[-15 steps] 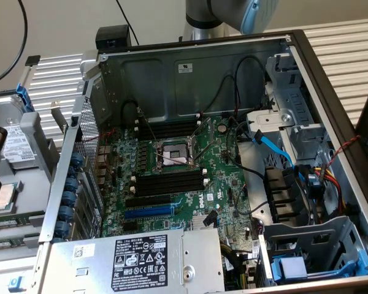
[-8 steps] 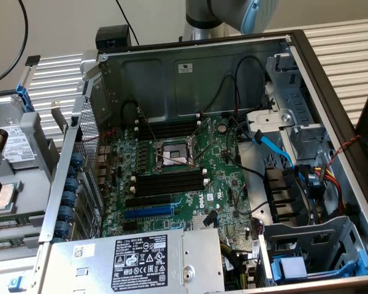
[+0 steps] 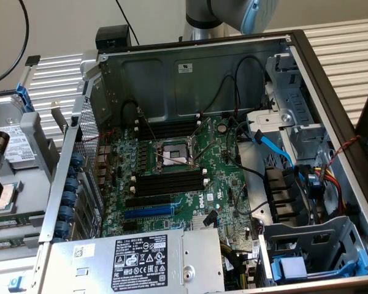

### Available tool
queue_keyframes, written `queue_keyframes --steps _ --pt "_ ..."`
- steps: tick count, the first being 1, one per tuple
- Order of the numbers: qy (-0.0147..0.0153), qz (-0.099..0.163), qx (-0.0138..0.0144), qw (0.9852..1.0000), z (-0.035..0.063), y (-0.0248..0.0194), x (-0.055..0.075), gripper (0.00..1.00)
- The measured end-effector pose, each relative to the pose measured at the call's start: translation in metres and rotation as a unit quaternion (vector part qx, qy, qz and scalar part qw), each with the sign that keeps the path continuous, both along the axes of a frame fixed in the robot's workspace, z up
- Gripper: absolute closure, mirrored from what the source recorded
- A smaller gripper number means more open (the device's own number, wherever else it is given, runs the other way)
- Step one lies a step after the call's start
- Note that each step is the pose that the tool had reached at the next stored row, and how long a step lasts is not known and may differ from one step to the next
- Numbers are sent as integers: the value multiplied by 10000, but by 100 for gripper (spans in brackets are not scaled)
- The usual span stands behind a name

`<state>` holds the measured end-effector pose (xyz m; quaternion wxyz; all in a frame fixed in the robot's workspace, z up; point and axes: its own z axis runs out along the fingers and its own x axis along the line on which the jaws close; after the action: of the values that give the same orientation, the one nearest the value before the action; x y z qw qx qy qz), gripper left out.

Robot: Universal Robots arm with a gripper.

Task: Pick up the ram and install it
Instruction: 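Pick up the ram and move it above insertion slot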

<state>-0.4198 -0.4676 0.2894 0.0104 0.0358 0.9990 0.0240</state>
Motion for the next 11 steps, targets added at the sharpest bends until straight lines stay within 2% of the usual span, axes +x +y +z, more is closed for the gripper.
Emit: queue_keyframes --steps 11 --pt "0 0 0 10000 -200 -8 -8 89"
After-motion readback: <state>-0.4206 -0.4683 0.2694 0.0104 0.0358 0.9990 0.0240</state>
